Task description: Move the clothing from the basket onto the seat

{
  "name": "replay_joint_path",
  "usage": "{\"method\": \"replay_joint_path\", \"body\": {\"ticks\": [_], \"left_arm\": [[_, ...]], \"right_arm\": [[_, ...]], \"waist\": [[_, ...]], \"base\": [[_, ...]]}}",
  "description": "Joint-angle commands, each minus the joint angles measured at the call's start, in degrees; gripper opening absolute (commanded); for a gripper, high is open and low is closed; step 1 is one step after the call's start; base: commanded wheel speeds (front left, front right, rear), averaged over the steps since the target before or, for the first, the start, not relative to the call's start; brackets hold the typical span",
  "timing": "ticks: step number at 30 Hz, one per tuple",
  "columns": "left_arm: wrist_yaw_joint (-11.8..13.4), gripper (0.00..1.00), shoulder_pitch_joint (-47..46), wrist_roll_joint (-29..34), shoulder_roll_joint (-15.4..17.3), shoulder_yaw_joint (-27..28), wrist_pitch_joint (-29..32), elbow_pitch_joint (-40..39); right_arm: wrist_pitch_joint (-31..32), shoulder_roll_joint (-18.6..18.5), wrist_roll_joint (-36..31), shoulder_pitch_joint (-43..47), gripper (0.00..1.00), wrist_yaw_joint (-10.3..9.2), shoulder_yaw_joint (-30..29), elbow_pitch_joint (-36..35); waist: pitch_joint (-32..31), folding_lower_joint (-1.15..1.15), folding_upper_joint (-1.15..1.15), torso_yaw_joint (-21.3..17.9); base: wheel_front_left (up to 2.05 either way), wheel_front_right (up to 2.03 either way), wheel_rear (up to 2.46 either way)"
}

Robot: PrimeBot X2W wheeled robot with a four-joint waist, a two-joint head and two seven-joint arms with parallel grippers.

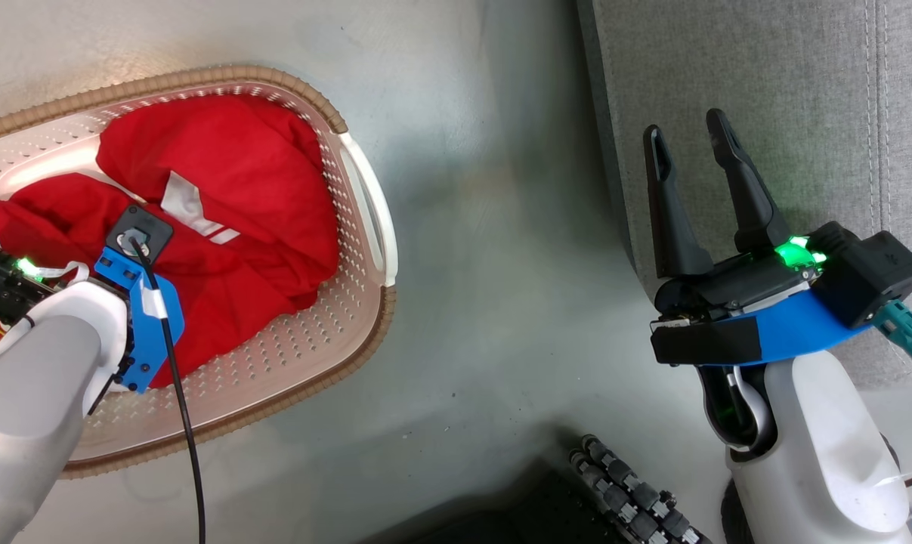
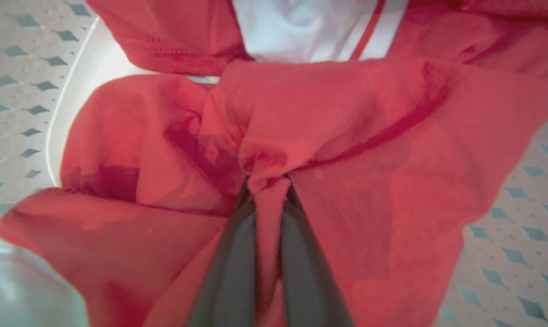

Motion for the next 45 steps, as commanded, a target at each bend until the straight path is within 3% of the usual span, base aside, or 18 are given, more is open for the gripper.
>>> {"method": "replay_joint_path", "body": {"ticks": [1, 12, 45], "left_arm": [[0.03, 0.0, 0.2, -0.22, -0.08, 0.12, -0.1, -0.24], [-0.13, 0.0, 1.78, -2.02, -2.39, 0.33, -2.01, 0.14], [-5.55, 0.0, 8.78, -8.04, -21.62, -0.27, -24.7, 9.44]], "right_arm": [[-0.2, -0.02, -0.08, -0.72, 1.0, 0.01, -0.09, 0.1], [-0.2, -0.03, -1.58, -0.94, 1.0, 0.01, -0.98, 0.91], [-0.19, -0.08, -12.01, 10.15, 1.0, 0.01, -2.92, 8.02]], "waist": [[-0.18, 0.0, 0.0, 0.11], [-4.3, 0.0, 0.0, 1.82], [-41.09, 0.0, 0.0, 15.68]], "base": [[0.0, 0.0, 0.0], [0.0, 0.0, 0.0], [0.0, 0.0, 0.0]]}}
